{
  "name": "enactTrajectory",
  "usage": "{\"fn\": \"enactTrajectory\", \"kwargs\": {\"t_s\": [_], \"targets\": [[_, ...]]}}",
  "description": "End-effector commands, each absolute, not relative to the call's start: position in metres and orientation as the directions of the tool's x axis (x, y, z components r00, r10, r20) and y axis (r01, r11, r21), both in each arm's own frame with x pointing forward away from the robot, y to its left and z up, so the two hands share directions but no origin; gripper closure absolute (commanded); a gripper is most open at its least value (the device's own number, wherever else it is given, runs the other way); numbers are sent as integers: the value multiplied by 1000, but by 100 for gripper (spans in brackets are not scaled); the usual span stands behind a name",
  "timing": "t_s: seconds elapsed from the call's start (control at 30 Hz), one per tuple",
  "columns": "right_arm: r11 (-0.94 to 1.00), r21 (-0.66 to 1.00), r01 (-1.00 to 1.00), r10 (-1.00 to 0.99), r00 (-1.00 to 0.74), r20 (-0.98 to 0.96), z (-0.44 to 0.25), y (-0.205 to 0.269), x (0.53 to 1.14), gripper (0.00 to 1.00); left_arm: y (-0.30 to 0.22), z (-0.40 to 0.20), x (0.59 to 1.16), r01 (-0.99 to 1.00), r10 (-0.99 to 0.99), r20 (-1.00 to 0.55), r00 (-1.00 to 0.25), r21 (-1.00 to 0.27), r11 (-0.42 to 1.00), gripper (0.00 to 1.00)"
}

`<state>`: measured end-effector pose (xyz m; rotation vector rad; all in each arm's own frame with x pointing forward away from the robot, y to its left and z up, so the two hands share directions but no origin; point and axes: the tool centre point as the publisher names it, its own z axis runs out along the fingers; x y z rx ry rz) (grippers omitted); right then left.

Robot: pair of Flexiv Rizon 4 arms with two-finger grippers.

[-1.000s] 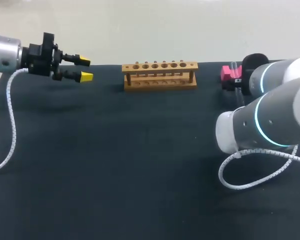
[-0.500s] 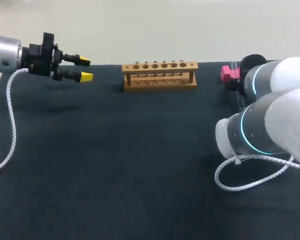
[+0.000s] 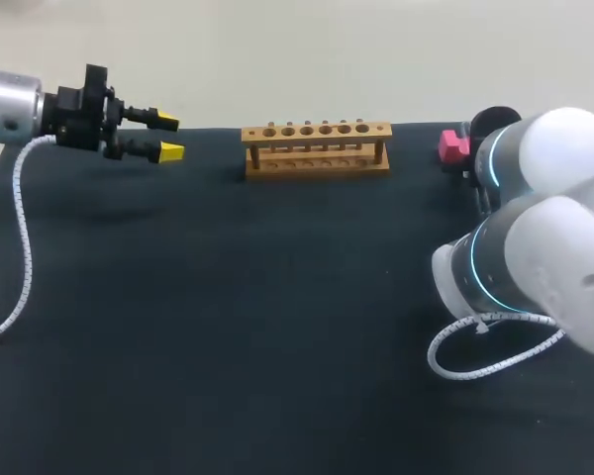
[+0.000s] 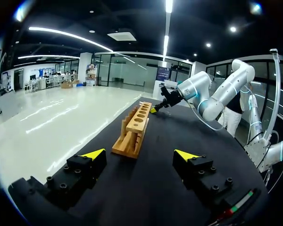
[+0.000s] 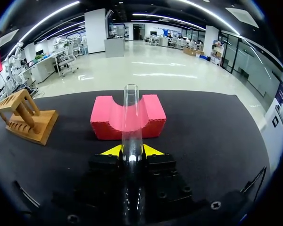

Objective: Grasp the test tube, adjust it, and insert it.

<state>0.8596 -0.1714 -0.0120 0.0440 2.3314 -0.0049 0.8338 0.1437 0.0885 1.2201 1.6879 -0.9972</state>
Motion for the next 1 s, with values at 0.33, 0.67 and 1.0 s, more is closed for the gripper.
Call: {"fn": "enactTrajectory", "kwargs": {"t_s": [0.33,0.67,1.0], "targets": [[997,19,70,62,-692,-719,0,-159,844,100,144,88,834,966,325,-924,-203,-135,219,0],[997,30,77,76,-702,-708,23,-151,826,100,144,88,834,966,325,-924,-203,-135,219,0],[994,46,99,103,-708,-699,46,-141,806,100,144,88,834,966,325,-924,-203,-135,219,0]]}}
